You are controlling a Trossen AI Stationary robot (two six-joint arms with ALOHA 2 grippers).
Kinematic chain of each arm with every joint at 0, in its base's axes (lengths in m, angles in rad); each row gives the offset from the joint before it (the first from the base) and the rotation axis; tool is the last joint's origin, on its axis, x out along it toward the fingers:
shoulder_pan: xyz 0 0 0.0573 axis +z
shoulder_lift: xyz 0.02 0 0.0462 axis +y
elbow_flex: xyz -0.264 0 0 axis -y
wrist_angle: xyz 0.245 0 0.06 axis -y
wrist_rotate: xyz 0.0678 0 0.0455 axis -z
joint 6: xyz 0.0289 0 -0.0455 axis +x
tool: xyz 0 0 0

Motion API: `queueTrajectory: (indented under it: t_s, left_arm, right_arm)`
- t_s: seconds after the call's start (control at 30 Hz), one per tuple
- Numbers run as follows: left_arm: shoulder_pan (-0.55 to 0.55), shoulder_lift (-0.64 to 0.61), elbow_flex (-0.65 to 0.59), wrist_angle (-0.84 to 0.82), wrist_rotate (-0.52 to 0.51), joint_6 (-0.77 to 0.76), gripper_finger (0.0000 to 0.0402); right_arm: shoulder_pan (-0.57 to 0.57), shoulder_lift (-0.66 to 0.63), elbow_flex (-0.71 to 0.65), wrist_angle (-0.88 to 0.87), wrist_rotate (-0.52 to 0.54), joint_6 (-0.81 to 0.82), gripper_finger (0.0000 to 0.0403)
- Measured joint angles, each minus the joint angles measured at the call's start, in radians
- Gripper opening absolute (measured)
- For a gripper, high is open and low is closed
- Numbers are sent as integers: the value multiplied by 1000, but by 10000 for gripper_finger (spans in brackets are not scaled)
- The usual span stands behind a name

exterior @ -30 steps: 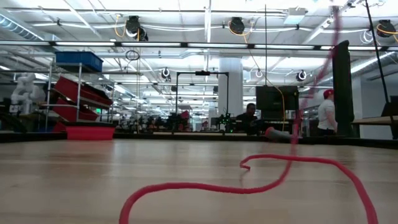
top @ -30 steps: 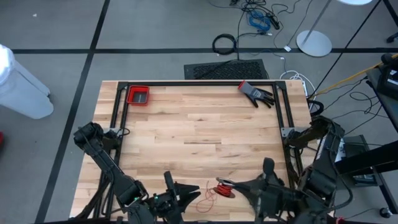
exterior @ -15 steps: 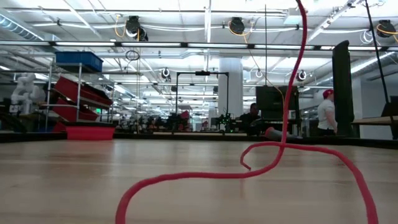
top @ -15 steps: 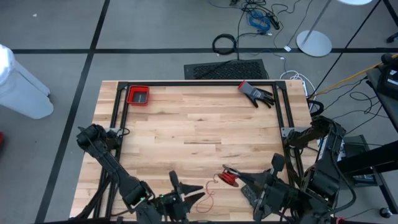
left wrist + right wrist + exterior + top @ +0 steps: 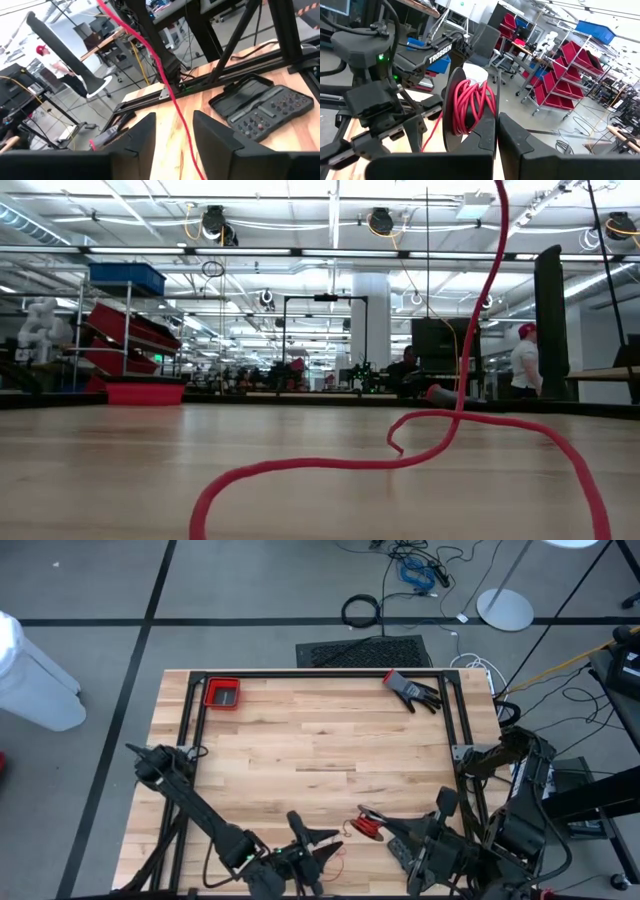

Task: Coil cords
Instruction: Coil the red wire onto the spool

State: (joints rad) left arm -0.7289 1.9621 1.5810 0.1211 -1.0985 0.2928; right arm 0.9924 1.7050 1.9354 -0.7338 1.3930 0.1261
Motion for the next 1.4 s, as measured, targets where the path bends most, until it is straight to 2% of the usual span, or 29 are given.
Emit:
queueTrajectory:
  t_s: [0.17,0.33,0.73,1.13,1.2,1.4]
  left_arm:
    - [8,22,0,48,19,-13,181]
    - [24,28,0,50,63,-40,191]
    - [53,31,0,2,78,-179,192]
    - [59,31,0,0,103,-183,191]
    - [64,31,0,1,133,-184,190]
    - [82,31,0,-5,182,-233,159]
  right_arm:
    - [0,0,0,-1,0,0,0]
    - [0,0,0,-1,-1,0,0]
    - [0,0,0,-1,-2,0,0]
    - [0,0,0,-1,-2,0,0]
    - [0,0,0,0,-2,0,0]
    - [0,0,0,0,-2,0,0]
